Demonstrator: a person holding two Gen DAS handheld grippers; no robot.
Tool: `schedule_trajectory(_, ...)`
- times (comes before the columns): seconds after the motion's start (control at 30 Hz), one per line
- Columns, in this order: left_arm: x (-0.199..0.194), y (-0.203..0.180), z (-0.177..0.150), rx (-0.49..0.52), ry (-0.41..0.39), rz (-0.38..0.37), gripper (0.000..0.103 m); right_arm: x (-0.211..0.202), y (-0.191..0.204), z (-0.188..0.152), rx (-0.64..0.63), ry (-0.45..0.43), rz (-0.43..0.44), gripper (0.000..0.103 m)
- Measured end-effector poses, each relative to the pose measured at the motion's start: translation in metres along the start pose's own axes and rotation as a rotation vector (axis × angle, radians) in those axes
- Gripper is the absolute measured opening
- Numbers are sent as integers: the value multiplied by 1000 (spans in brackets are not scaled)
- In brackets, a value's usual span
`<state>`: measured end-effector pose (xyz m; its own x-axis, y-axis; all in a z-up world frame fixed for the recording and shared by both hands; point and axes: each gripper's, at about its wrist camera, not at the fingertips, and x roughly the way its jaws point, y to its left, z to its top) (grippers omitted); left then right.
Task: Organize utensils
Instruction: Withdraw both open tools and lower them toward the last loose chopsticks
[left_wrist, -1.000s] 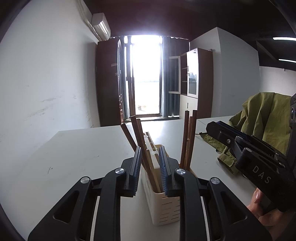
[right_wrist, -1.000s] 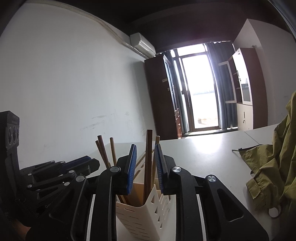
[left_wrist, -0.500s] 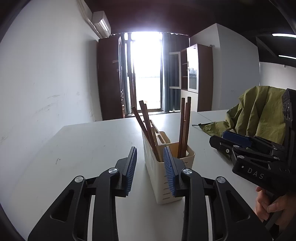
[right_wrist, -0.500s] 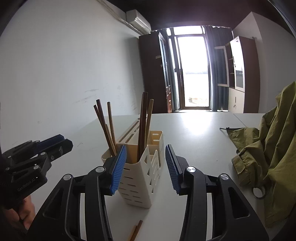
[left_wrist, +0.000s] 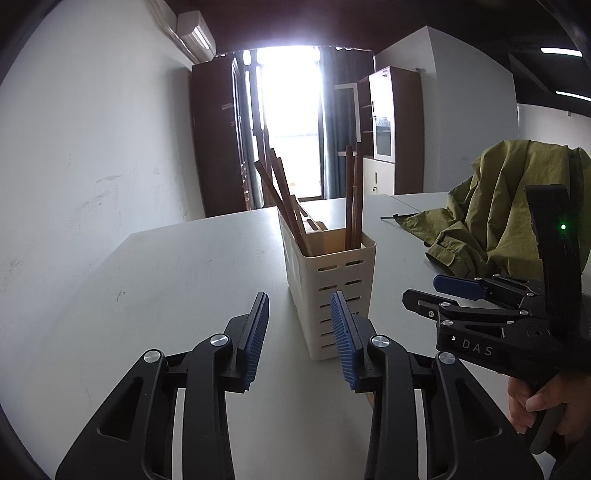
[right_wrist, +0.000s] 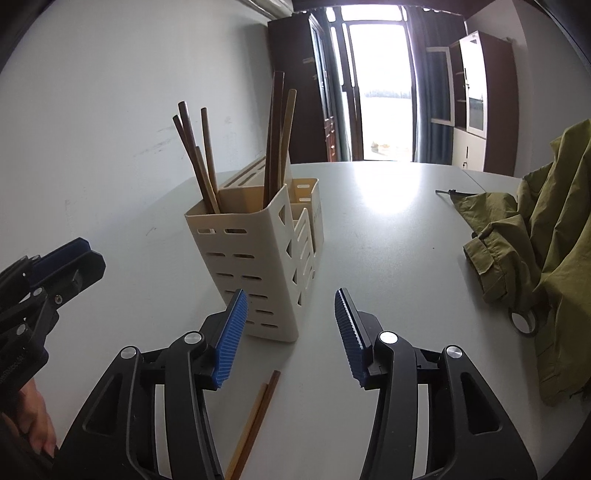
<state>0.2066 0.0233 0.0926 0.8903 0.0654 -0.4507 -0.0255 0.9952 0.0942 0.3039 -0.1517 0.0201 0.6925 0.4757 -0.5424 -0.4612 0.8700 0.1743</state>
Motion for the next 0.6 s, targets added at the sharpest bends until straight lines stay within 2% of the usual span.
schedule_trajectory(0.27, 10, 6, -34, -46, 78, -22, 35, 17, 0, -13, 3, 71, -26, 52)
schedule_trajectory(0.6, 16, 1, -59, -45, 145, -53, 35, 50, 3, -32, -5, 195, -49, 53)
